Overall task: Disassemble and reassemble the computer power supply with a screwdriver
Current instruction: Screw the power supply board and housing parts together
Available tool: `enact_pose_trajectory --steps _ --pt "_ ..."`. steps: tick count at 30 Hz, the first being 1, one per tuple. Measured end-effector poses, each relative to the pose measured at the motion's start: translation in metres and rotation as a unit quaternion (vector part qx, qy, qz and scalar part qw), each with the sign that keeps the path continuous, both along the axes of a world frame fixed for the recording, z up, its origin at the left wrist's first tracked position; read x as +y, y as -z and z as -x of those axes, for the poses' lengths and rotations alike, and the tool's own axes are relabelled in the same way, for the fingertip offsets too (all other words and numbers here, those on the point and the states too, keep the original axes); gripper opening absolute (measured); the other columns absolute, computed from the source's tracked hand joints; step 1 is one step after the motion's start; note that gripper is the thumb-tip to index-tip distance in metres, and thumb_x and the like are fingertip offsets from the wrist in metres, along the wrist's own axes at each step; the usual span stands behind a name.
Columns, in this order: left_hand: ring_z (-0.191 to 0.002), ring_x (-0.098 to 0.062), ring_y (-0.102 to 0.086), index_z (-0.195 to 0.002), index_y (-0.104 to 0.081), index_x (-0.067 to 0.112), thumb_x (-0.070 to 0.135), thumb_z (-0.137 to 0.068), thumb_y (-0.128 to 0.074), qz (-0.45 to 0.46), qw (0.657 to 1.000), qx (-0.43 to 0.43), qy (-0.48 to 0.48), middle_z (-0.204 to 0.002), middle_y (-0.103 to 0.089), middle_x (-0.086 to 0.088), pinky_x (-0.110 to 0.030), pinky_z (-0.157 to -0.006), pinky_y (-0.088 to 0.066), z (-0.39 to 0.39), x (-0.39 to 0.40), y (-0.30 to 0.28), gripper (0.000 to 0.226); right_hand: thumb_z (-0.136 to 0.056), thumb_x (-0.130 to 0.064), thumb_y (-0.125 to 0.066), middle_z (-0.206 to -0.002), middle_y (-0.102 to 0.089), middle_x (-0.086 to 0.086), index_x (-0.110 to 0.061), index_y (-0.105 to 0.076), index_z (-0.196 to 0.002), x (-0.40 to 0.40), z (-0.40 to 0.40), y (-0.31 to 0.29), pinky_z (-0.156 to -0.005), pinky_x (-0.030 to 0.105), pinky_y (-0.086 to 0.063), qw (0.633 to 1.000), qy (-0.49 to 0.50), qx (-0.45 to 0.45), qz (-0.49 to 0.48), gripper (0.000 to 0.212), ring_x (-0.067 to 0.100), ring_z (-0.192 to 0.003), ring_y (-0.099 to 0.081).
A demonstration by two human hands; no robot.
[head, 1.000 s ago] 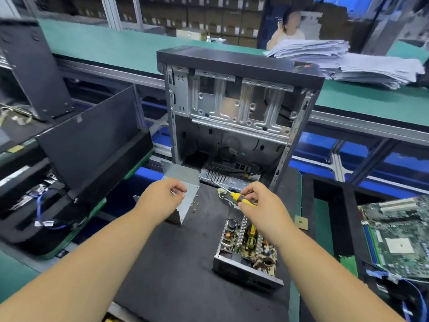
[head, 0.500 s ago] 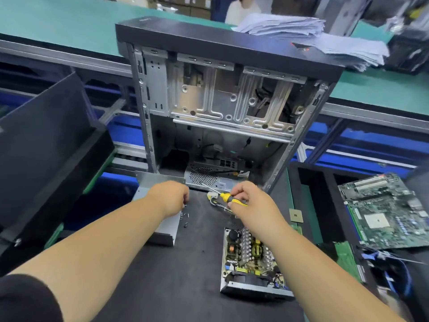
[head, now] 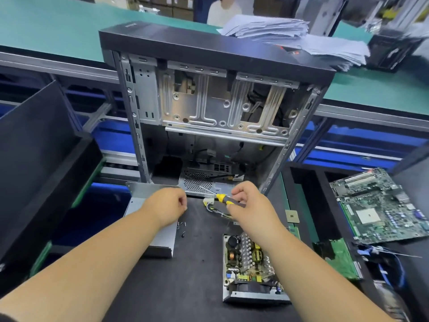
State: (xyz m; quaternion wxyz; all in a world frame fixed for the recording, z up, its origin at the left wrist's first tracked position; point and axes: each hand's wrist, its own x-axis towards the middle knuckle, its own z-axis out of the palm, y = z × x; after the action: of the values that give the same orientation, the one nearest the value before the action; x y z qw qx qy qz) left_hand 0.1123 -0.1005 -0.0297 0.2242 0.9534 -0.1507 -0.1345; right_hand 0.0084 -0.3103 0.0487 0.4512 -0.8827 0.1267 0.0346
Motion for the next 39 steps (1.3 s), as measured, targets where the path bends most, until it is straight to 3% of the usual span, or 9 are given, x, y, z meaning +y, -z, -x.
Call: enact_pose_trajectory --steps 4,9,11,15,17,25,30,34,39 --pt "-0.072 -0.012 -0.070 -0.076 -0.065 0.020 0.009 -0.085 -0.061 0.263 0.953 0.098 -0.114 -0.073 -0.073 -0.001 -0.025 -0.065 -0.045 0.013 0.011 -0.037 0.014 -0.084 -0.023 -0.071 -0.090 -0.069 -0.016 -0.037 -0.060 -0.084 -0.007 0.004 -0.011 -0.063 0.020 -0.047 0.993 0.062 -0.060 -0.081 0.018 -0.001 -0.083 -0.062" --pt "-0.073 -0.011 -0.067 -0.084 -0.068 0.019 0.008 -0.087 -0.063 0.420 0.889 0.122 -0.132 -0.080 -0.074 -0.002 -0.028 -0.075 -0.048 0.032 0.020 -0.063 0.012 -0.085 -0.025 -0.073 -0.084 -0.074 -0.006 -0.032 -0.070 -0.085 -0.002 0.004 -0.037 -0.053 0.014 -0.044 0.978 0.052 -0.121 -0.163 0.008 0.002 -0.062 -0.062" --pt "-0.074 -0.010 -0.065 -0.080 -0.071 0.024 0.006 -0.090 -0.062 0.480 0.856 0.136 -0.140 -0.079 -0.072 0.001 -0.023 -0.074 -0.050 0.039 0.022 -0.066 0.023 -0.086 -0.024 -0.071 -0.081 -0.076 -0.002 -0.031 -0.071 -0.084 0.002 0.004 -0.045 -0.051 0.014 -0.046 0.971 0.043 -0.142 -0.187 0.007 0.004 -0.066 -0.067" --pt "-0.072 -0.009 -0.063 -0.081 -0.075 0.023 0.004 -0.095 -0.056 0.610 0.751 0.197 -0.159 -0.080 -0.069 0.001 -0.019 -0.070 -0.053 0.047 0.027 -0.062 0.030 -0.083 -0.035 -0.067 -0.082 -0.076 -0.001 -0.031 -0.069 -0.083 0.011 0.006 -0.054 -0.061 0.029 -0.052 0.966 0.038 -0.161 -0.200 0.004 0.025 -0.084 -0.070" --pt "-0.072 -0.009 -0.062 -0.083 -0.076 0.021 0.005 -0.095 -0.055 0.637 0.723 0.216 -0.157 -0.081 -0.067 0.000 -0.019 -0.069 -0.054 0.048 0.030 -0.060 0.029 -0.081 -0.037 -0.066 -0.082 -0.076 -0.001 -0.030 -0.069 -0.083 0.015 0.006 -0.056 -0.064 0.029 -0.052 0.964 0.035 -0.163 -0.208 0.008 0.020 -0.081 -0.072" --pt "-0.069 -0.008 -0.059 -0.082 -0.075 0.019 0.008 -0.099 -0.051 0.631 0.732 0.221 -0.129 -0.079 -0.065 0.000 -0.019 -0.070 -0.054 0.055 0.030 -0.066 0.032 -0.085 -0.031 -0.066 -0.085 -0.076 -0.003 -0.028 -0.067 -0.082 0.024 0.011 -0.059 -0.059 0.018 -0.051 0.965 0.019 -0.159 -0.207 0.005 0.010 -0.082 -0.073" --pt "-0.066 -0.008 -0.055 -0.090 -0.067 0.009 0.011 -0.101 -0.049 0.614 0.744 0.226 -0.135 -0.076 -0.063 0.000 -0.020 -0.070 -0.052 0.057 0.024 -0.067 0.021 -0.086 -0.030 -0.068 -0.082 -0.076 -0.003 -0.030 -0.068 -0.081 0.025 0.019 -0.059 -0.067 0.030 -0.054 0.968 0.025 -0.155 -0.195 0.005 0.013 -0.083 -0.072" --pt "-0.064 -0.008 -0.054 -0.092 -0.064 0.007 0.014 -0.101 -0.050 0.607 0.745 0.243 -0.133 -0.075 -0.062 0.000 -0.021 -0.070 -0.050 0.056 0.015 -0.064 0.018 -0.088 -0.028 -0.068 -0.082 -0.076 -0.003 -0.028 -0.068 -0.081 0.021 0.027 -0.058 -0.064 0.031 -0.050 0.970 0.043 -0.150 -0.186 0.006 0.010 -0.074 -0.068" --pt "-0.060 -0.006 -0.052 -0.085 -0.065 0.010 0.016 -0.101 -0.050 0.595 0.748 0.263 -0.135 -0.071 -0.062 0.002 -0.016 -0.061 -0.050 0.057 0.002 -0.061 0.022 -0.087 -0.028 -0.068 -0.083 -0.075 -0.005 -0.031 -0.067 -0.081 0.014 0.041 -0.054 -0.068 0.031 -0.053 0.972 0.060 -0.150 -0.171 0.007 0.012 -0.083 -0.072"
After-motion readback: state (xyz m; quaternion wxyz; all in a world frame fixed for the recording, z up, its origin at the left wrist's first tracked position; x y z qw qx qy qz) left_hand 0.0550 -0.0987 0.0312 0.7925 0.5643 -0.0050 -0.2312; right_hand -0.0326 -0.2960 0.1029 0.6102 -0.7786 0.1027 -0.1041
